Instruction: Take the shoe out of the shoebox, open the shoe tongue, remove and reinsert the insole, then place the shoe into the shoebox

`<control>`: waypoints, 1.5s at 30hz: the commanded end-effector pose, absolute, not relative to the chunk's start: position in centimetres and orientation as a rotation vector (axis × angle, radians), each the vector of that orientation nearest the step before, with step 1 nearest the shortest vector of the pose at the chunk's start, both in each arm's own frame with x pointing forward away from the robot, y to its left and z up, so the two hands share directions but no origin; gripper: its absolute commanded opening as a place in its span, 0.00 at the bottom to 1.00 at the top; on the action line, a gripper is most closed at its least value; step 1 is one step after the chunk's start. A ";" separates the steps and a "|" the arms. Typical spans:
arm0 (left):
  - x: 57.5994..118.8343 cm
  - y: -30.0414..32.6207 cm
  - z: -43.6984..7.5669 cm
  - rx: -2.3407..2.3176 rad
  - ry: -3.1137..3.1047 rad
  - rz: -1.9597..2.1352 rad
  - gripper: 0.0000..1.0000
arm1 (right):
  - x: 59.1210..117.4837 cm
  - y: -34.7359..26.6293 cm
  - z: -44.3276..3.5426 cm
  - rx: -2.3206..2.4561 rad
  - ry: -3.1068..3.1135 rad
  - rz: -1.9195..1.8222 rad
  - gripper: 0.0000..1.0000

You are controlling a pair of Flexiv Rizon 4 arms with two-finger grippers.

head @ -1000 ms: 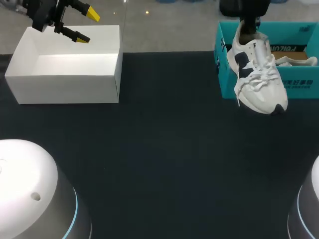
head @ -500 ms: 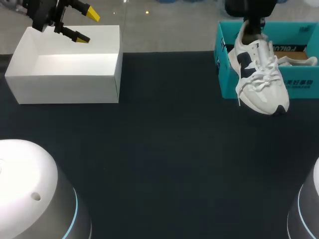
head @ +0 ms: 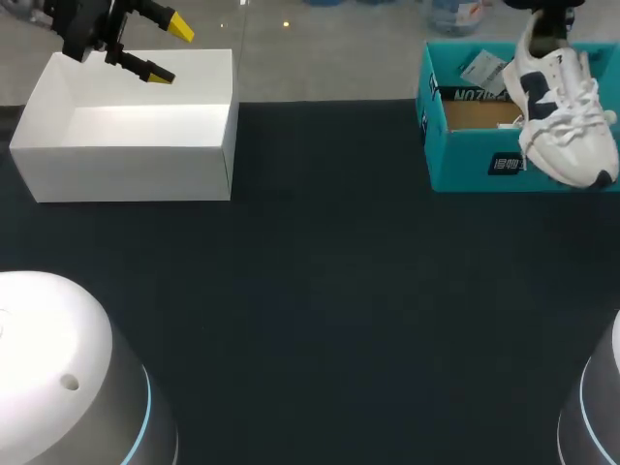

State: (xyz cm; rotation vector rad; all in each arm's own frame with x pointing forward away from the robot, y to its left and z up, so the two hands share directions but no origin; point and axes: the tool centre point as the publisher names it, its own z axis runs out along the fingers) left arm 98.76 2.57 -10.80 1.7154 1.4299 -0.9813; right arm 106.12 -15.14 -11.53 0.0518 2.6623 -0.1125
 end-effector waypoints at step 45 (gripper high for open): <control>98.7 2.6 -10.8 1.719 1.431 -0.979 1.00 | 120.1 -28.7 -12.5 0.367 2.634 -0.135 0.00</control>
